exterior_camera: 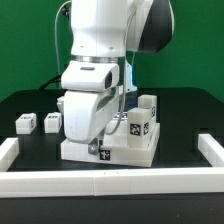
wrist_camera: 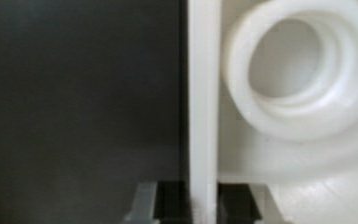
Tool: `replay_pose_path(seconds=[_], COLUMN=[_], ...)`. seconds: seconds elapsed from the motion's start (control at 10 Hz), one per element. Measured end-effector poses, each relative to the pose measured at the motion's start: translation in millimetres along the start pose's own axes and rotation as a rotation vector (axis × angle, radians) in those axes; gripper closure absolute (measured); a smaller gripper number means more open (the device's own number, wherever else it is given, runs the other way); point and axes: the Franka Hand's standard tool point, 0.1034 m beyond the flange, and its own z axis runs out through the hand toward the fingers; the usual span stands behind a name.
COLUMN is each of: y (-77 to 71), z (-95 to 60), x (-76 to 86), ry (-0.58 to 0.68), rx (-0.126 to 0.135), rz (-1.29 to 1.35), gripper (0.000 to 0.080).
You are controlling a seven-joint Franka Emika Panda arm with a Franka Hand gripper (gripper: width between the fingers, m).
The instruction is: Assemble square table
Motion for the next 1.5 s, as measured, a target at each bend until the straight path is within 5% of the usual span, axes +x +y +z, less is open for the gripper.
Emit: replay_pose_path(seconds=[0.3,0.5,0.8,1.5], y=[0.4,1.0,4.2,3.0], z=[-0.1,-3.1,-4.4,-1.8], x=[-2.7,9.7,29.5,25.0], ry=[-0.018,-0.019,-0.016,-0.019], rx=[-0.001,-0.002,0.035,0.040], rz=[-0.133,-0.172,-0.211,-0.218], gripper=[0.0739,0.0739,0.0739,0.0739])
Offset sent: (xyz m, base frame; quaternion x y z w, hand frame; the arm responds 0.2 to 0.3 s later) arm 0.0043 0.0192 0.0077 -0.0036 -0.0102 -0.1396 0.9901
